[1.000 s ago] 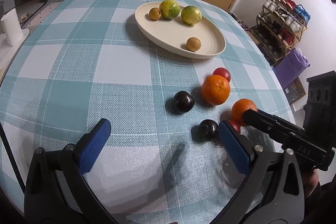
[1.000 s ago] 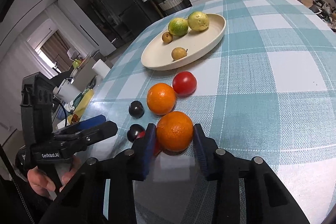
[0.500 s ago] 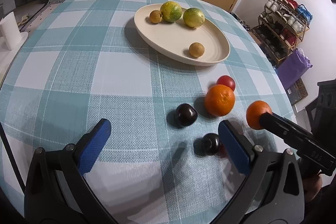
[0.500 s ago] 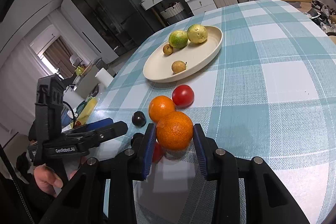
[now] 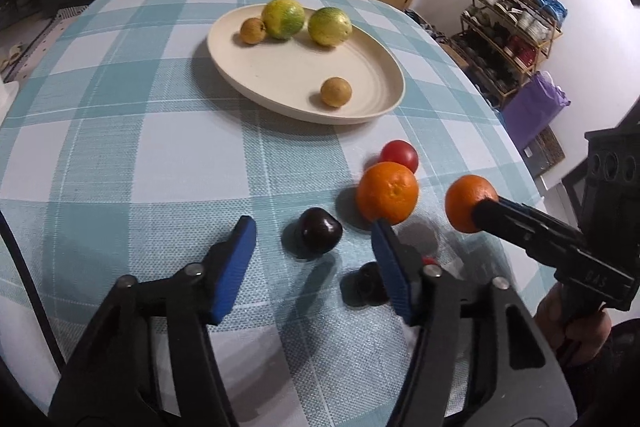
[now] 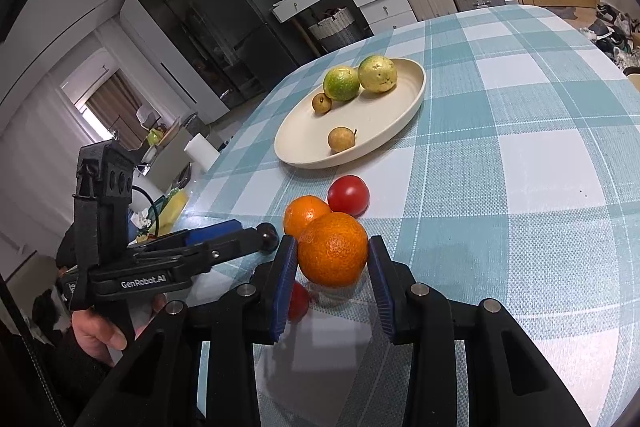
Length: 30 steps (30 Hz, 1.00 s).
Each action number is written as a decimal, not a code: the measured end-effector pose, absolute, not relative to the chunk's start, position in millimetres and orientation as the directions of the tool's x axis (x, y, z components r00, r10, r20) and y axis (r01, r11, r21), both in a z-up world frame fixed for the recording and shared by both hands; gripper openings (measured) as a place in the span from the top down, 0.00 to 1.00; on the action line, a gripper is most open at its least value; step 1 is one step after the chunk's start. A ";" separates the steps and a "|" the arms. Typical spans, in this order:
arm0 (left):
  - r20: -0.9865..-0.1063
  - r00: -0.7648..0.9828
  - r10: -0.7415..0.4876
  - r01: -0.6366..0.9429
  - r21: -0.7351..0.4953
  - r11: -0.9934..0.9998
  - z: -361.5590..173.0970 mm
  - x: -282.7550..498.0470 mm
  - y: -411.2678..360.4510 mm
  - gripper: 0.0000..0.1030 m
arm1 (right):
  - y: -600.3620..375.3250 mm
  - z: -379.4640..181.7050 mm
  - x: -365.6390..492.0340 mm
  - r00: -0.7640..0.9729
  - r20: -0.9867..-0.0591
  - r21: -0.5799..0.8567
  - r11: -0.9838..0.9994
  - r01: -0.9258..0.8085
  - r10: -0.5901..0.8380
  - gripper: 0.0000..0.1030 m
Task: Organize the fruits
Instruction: 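Close the right gripper around the large orange while the left gripper approaches a dark plum, then carry the orange in the right gripper to the plate while the left gripper carries the plum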
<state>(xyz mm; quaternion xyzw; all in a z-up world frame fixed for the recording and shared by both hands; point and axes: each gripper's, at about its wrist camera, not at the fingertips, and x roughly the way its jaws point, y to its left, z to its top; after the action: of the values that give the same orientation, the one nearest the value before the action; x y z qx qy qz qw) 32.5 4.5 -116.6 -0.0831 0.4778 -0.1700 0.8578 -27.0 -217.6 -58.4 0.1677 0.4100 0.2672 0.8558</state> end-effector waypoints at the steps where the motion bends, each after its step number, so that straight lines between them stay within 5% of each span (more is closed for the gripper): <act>1: -0.792 0.481 -0.377 0.216 -0.310 0.926 -117.3 33.6 4.1 0.49 | -217.5 -58.5 -26.2 0.520 -0.612 0.507 0.801 -0.320 0.595 0.64; 13: -0.779 0.459 -0.427 0.244 -0.351 0.904 -118.7 37.8 5.7 0.80 | -216.4 -58.9 -21.8 0.515 -0.619 0.505 0.802 -0.318 0.594 0.65; 30: -0.754 0.457 -0.472 0.234 -0.410 0.882 -114.7 44.8 22.8 0.81 | -203.4 -52.1 -9.9 0.506 -0.632 0.486 0.809 -0.331 0.587 0.65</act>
<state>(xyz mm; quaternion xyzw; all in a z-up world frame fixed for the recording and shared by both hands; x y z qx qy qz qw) 44.8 22.8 -114.7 -0.1246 0.4774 -0.2089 0.8444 -9.9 -203.4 -52.1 0.1528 0.4182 0.2689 0.8541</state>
